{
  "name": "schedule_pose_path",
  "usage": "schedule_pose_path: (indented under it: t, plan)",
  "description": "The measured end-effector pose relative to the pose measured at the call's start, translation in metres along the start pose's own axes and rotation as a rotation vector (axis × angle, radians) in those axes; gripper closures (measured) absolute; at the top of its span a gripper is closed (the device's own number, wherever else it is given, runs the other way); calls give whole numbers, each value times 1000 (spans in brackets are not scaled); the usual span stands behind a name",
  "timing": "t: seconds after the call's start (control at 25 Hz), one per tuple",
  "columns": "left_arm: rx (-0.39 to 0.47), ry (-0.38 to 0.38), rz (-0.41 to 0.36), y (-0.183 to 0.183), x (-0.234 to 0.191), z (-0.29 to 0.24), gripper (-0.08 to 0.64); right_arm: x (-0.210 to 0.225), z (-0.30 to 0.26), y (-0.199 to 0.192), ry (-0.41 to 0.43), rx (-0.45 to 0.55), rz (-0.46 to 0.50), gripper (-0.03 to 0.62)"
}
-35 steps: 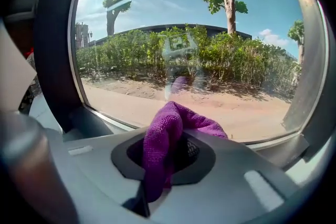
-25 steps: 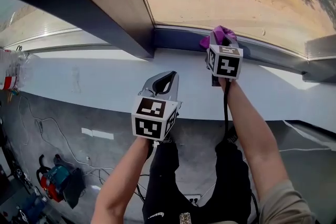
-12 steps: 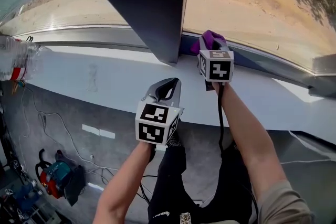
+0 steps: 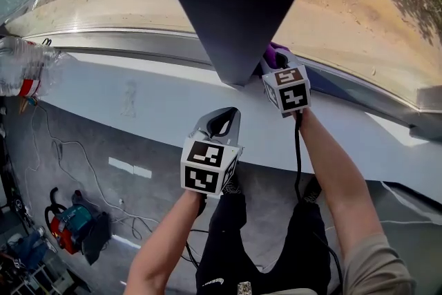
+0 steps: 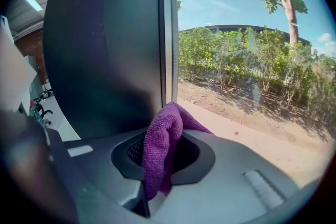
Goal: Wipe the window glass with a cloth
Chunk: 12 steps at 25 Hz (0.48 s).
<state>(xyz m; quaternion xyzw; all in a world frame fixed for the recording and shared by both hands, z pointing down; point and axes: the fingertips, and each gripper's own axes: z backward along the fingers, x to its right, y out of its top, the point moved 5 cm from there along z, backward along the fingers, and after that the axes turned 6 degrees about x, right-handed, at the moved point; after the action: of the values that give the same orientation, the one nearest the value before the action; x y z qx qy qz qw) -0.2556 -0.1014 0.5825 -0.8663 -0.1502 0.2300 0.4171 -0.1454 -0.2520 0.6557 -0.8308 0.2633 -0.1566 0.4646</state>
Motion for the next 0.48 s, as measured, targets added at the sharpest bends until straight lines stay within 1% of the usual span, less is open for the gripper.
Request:
schedule_pose_path:
  t: [0.12, 0.2, 0.36, 0.48]
  plan:
    - [2, 17, 7, -1, 0, 0, 560, -3, -4, 0, 77, 10, 64, 514]
    - [5, 33, 8, 0, -1, 0, 560, -4, -6, 0, 114, 19, 85, 515]
    - [19, 69, 10, 5, 3, 0, 560, -3, -4, 0, 170, 39, 97, 515]
    - [34, 90, 22, 10, 15, 0, 560, -4, 8, 10, 216, 79, 95, 514]
